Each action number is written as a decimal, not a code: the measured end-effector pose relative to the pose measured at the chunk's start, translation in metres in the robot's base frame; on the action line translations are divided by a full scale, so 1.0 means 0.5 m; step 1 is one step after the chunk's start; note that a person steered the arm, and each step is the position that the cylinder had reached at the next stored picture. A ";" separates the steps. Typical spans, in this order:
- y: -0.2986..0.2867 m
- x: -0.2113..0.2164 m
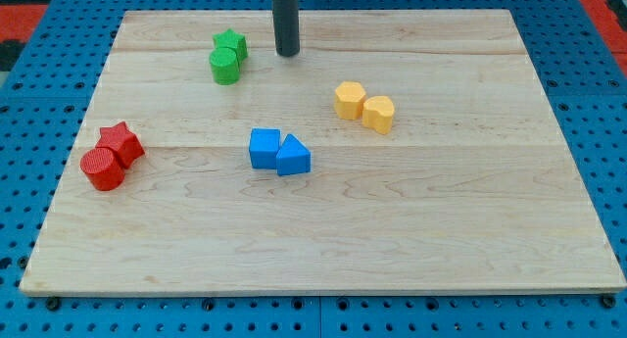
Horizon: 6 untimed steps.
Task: Move the green blocks downwards
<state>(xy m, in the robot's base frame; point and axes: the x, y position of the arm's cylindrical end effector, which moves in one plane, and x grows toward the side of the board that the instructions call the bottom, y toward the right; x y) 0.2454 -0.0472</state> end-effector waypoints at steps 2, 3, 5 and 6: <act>-0.144 0.025; -0.159 0.117; -0.172 0.274; -0.247 0.349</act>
